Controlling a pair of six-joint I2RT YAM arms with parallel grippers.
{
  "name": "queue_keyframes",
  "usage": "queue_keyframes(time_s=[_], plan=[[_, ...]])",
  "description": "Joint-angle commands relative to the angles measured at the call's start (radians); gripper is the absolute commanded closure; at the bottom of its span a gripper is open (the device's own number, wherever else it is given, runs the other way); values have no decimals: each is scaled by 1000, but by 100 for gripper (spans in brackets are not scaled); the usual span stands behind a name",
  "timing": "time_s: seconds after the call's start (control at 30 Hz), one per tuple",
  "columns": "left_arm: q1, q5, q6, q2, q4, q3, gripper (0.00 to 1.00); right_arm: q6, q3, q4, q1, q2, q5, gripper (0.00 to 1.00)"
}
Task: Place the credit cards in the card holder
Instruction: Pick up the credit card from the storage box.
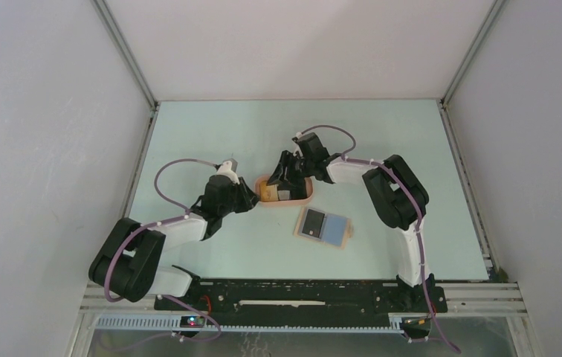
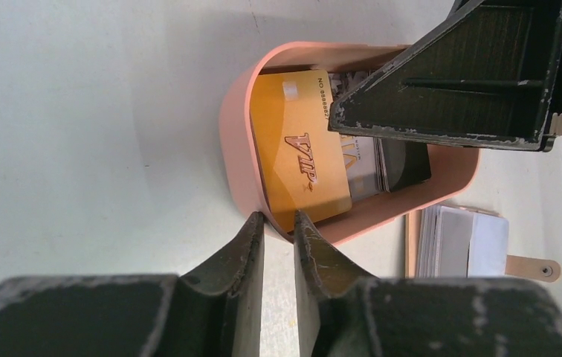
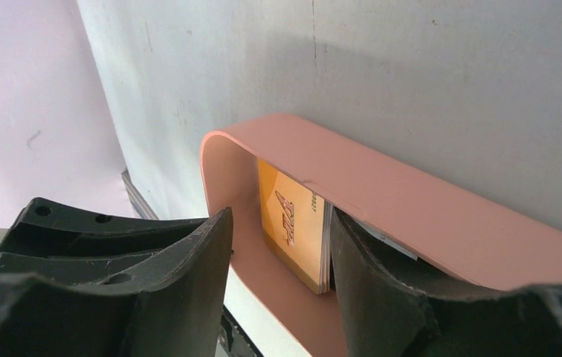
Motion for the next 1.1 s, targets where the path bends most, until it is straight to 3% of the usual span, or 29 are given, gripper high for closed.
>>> queue_keyframes(time_s=[0.0,0.43,0.57,1.07], plan=[[-6,54,-8,6,44,35,78,71,10,110,10,17,-126,43],[-6,39,-13,23,17,54,78,56,-29,149,-2,-33,-174,46],[-6,38,-12,22,14,52,78,77,-32,184,-1,-24,-210,51],[-6,36,-10,25,4,61,78,36,-23,157,15,19,-220,49]])
